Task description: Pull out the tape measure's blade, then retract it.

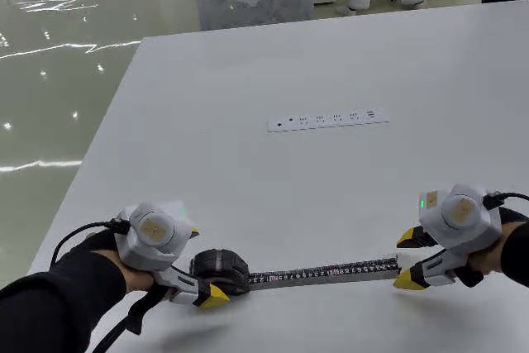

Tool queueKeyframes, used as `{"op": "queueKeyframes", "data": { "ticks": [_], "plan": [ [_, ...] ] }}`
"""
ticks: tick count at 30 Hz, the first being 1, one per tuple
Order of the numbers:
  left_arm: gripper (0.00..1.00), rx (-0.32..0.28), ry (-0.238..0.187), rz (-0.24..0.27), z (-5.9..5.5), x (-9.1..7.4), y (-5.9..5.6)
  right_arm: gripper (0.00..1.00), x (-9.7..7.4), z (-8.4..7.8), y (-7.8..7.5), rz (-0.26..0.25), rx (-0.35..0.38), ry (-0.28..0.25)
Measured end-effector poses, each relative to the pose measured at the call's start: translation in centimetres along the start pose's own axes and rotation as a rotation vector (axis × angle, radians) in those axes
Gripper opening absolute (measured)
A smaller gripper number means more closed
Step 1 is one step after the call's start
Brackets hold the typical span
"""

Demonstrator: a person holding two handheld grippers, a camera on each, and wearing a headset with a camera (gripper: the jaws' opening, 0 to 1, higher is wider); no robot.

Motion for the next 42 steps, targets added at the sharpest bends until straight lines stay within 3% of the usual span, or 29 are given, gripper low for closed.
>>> {"op": "queueKeyframes", "data": {
  "ticks": [12, 17, 21, 27, 32, 38, 42],
  "plan": [
    [0.82, -0.087, -0.07, 0.059, -0.9, -1.3, 0.7, 0.45, -1.3, -0.9, 0.2, -0.039, 0.059, -0.023],
    [0.87, -0.165, -0.143, 0.076, -1.4, -1.8, 0.6, 0.5, -1.7, -1.4, 0.1, -0.069, 0.075, -0.036],
    [0.99, -0.213, -0.121, 0.046, -2.7, -1.5, -0.5, 0.54, -2.3, -1.3, 0.0, -0.097, 0.119, -0.067],
    [0.99, -0.261, -0.144, 0.072, -3.9, -1.9, -0.8, 0.61, -3.2, -1.5, 0.1, -0.148, 0.156, -0.112],
    [0.99, -0.302, -0.166, 0.103, -4.2, -2.4, -0.8, 0.66, -3.9, -2.5, 0.2, -0.17, 0.188, -0.119],
    [0.99, -0.297, -0.233, 0.157, -3.5, -3.5, -0.2, 0.76, -5.0, -3.1, 0.6, -0.18, 0.247, -0.16],
    [0.99, -0.261, -0.271, 0.149, -3.1, -4.1, -0.6, 0.8, -6.1, -3.1, 1.2, -0.202, 0.275, -0.2]
  ]
}}
Point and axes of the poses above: the centre of the closed fingertips' face, and the gripper's own axes: x roughly forward along the fingers, y roughly to its left, z roughly out of its top, the point moved 2 cm from there along -x, roughly backward along the fingers, and after that the axes turned 8 degrees about -z, right-handed, at the moved point
